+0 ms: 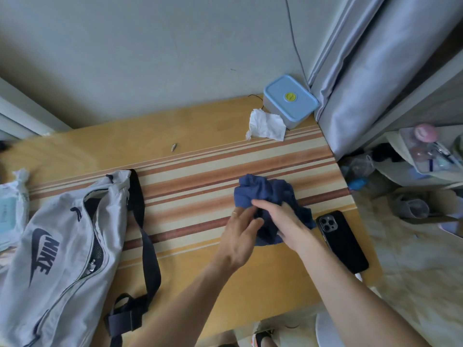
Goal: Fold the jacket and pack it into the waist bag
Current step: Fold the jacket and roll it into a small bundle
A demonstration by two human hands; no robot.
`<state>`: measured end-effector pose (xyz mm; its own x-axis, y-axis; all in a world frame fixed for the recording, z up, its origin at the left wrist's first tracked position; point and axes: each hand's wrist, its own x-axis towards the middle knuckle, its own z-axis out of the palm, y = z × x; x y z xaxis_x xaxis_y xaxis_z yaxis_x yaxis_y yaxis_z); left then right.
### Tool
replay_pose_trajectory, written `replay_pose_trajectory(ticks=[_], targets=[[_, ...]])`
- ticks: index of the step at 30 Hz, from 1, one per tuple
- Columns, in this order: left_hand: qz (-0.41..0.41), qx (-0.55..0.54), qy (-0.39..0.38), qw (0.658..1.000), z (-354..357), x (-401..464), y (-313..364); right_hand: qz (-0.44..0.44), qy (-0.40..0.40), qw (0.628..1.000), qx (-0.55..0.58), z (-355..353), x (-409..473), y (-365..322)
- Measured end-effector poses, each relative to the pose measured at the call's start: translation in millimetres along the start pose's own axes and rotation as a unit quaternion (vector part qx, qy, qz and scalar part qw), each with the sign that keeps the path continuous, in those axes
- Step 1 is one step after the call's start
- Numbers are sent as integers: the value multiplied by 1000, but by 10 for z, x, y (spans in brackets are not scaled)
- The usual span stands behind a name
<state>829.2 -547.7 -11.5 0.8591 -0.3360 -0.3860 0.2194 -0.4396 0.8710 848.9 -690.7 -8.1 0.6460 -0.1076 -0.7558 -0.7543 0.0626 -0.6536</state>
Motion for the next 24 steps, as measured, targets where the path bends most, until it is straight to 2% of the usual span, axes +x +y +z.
replay_pose_trajectory(ticks=[2,3,5,7,8,10,13,16,18,19,22,24], targets=[[60,169,14,984,183,73,-85,-51,169,976,-128,-233,85,139],[97,249,36,963,252,111,-141,-88,233,945,-210,-340,101,208],[131,324,61,935,373,201,-235,-200,305,862,-352,-506,110,367],[137,372,50,917,481,296,-311,-300,281,794,-447,-582,160,525],[132,394,34,909,527,342,-362,-313,233,787,-478,-598,218,623],[115,423,4,899,588,430,-495,-285,153,776,-542,-593,323,794],[98,443,-11,891,615,513,-648,-271,150,746,-590,-598,473,976],[97,475,-20,875,655,559,-707,-272,157,742,-593,-582,569,1022],[98,467,-21,879,675,564,-693,-267,154,746,-590,-586,581,1024],[92,439,-11,894,680,552,-652,-266,151,748,-589,-595,582,1016],[8,222,111,969,720,452,-492,-256,115,766,-578,-636,555,967],[-112,74,173,976,755,367,-359,-248,94,787,-558,-656,506,929]])
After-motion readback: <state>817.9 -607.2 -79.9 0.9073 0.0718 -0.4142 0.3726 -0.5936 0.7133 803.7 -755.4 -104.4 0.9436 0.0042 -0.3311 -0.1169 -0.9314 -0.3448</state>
